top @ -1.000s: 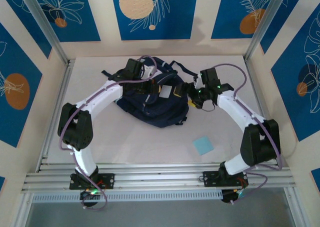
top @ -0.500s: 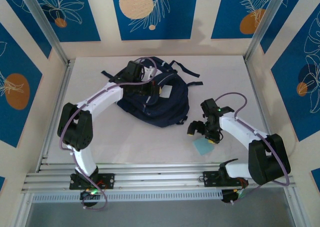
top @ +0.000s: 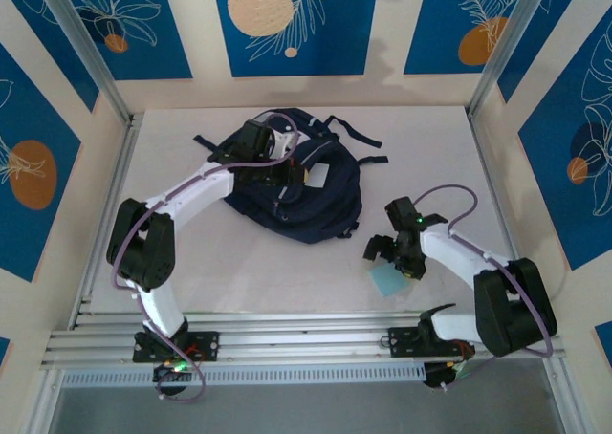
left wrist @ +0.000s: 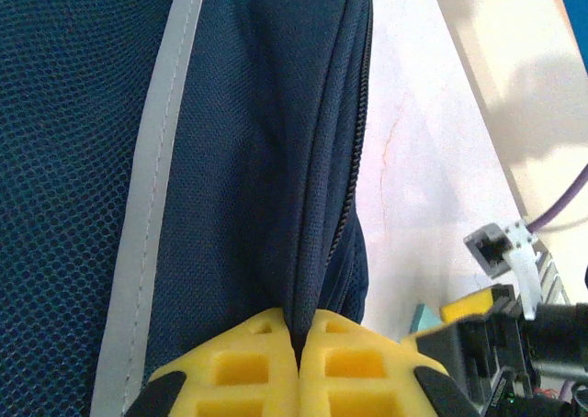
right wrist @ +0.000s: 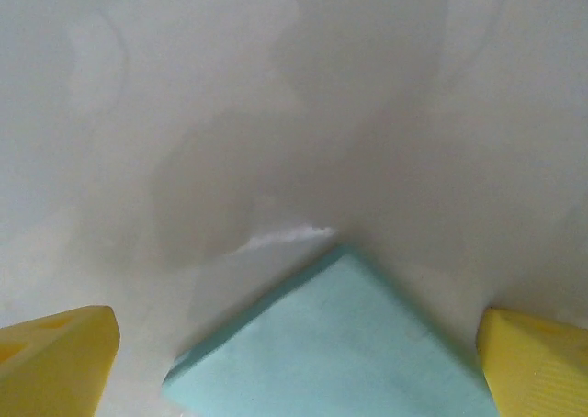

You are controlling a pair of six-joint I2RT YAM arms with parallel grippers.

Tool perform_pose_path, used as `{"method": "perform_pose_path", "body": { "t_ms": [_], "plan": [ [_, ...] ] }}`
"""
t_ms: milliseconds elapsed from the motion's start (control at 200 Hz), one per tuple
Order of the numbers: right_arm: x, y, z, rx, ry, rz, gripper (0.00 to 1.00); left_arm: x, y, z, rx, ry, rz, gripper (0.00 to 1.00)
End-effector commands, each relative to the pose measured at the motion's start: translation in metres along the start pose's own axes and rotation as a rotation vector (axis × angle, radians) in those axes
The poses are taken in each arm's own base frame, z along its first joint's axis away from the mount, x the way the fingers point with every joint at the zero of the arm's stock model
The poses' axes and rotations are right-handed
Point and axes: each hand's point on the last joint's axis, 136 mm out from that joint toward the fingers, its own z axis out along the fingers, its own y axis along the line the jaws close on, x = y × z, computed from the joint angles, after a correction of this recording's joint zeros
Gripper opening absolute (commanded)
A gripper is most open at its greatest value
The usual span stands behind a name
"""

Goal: Pack the student bag

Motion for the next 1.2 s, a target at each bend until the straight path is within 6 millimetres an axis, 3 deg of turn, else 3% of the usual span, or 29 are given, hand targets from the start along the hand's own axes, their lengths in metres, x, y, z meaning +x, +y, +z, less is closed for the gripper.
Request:
{"method": "perform_pose_path", "body": {
  "t_ms": [0, 145, 255, 520, 700, 950, 1105, 1195],
  "plan": [
    [0.042, 0.005, -0.003, -0.042, 0.116, 0.047, 0.99, -0.007, -0.026, -0.009, 0.079, -0.036, 0.026, 0.0],
    [0.05, 0.008, -0.02, -0.057, 0.09, 0.051, 0.99, -0.005, -0.027, -0.007, 0.081, -0.029, 0.023, 0.0],
    [0.055, 0.005, -0.02, -0.048, 0.094, 0.026, 0.99, -0.004, -0.028, -0.005, 0.083, -0.026, 0.024, 0.0],
    [0.039, -0.003, -0.02, 0.091, 0.04, -0.058, 0.99, -0.002, -0.031, -0.003, 0.09, -0.018, 0.023, 0.0],
    [0.039, 0.005, -0.004, 0.134, 0.063, -0.138, 0.99, -0.002, -0.032, -0.004, 0.09, -0.021, 0.027, 0.0],
    [0.065, 0.033, 0.005, 0.103, 0.108, -0.24, 0.99, -0.001, -0.032, -0.005, 0.091, -0.02, 0.03, 0.0],
    [0.063, 0.028, 0.009, 0.174, 0.098, -0.247, 1.0, -0.001, -0.033, -0.005, 0.093, -0.02, 0.032, 0.0],
    [0.062, 0.026, 0.011, 0.21, 0.106, -0.245, 0.94, -0.002, -0.034, -0.007, 0.094, -0.022, 0.037, 0.0]
  ]
}}
